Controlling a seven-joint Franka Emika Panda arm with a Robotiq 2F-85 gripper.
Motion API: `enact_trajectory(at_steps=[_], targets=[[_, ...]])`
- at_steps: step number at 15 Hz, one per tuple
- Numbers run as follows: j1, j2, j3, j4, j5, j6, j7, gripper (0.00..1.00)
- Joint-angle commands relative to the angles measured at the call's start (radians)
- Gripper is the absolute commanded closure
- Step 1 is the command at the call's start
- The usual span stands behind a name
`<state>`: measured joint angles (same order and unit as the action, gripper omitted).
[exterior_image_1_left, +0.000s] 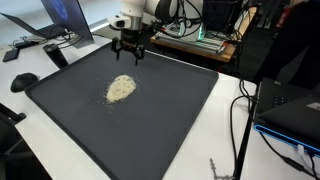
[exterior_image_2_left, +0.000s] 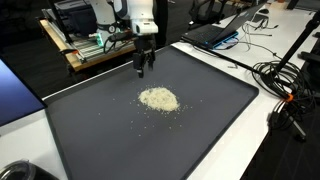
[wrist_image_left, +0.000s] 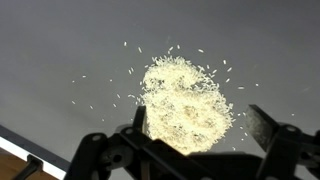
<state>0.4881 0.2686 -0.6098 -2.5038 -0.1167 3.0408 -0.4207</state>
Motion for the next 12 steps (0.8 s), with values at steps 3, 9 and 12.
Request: enact_trajectory(at_steps=[3, 9, 12], targets=[[0.318, 0.073, -0.233, 0.048, -0.135, -0.092, 0.201, 0.0], [0.552, 0.104, -0.366, 0.073, -0.19, -0.204, 0.295, 0.0], [0.623, 0.091, -0.401, 0.09, -0.202, -0.281, 0.291, 0.0]])
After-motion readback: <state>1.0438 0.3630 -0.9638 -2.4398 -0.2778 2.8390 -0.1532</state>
